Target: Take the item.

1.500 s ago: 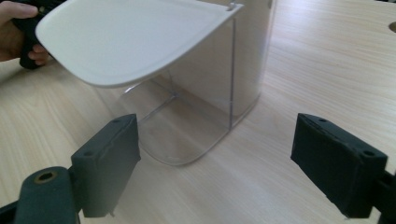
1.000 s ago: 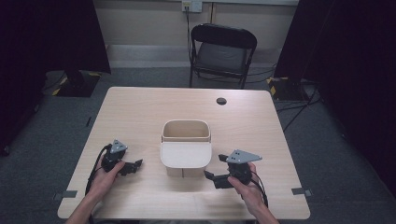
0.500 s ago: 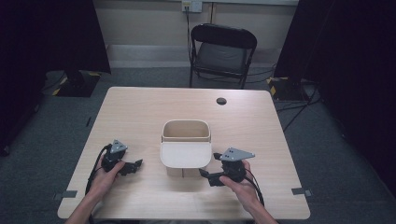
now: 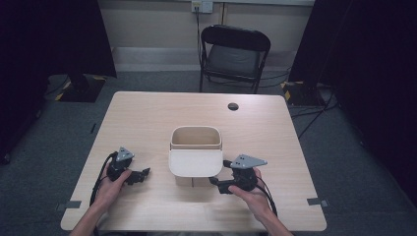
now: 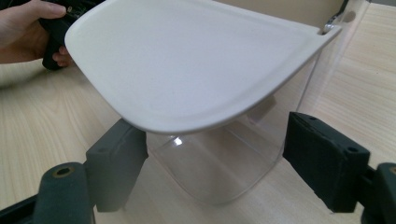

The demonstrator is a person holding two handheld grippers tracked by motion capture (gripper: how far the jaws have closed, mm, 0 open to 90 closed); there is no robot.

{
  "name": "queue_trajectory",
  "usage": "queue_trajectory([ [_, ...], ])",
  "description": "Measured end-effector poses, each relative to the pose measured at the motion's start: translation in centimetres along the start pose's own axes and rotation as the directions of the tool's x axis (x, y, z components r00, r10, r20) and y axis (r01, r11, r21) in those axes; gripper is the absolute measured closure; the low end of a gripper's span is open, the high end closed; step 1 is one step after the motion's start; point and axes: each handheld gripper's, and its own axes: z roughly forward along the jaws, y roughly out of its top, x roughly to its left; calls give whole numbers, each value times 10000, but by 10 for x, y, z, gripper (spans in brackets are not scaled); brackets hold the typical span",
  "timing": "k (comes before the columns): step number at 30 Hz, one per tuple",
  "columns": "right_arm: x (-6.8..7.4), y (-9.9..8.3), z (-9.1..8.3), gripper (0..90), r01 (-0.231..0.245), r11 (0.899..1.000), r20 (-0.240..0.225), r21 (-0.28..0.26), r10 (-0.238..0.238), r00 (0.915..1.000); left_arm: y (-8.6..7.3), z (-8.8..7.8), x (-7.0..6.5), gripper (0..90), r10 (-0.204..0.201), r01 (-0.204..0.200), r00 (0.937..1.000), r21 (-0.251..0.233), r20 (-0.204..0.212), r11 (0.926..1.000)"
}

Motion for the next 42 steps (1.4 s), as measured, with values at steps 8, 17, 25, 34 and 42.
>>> queue_trajectory([
  [8, 0, 1, 0, 206, 97, 9999, -40, -89, -97, 9999, 0, 0, 0, 116, 13, -13, 10000, 3, -7, 10000],
  [17, 0, 3, -1, 207, 116, 9998, -29, -155, -116, 9999, 0, 0, 0, 116, 9, -9, 10000, -2, -18, 10000],
  [25, 1, 5, -3, 208, 117, 9997, -63, -223, -118, 9999, 0, 0, 0, 116, -4, 4, 10000, -1, 3, 10000],
  [34, 1, 8, -4, 214, 185, 9994, -133, -300, -189, 9997, 0, 0, 0, 116, 14, -14, 10000, 1, -9, 10000],
  [42, 1, 9, -4, 211, 142, 9993, -138, -347, -147, 9998, 0, 0, 0, 116, -6, 6, 10000, -3, 3, 10000],
])
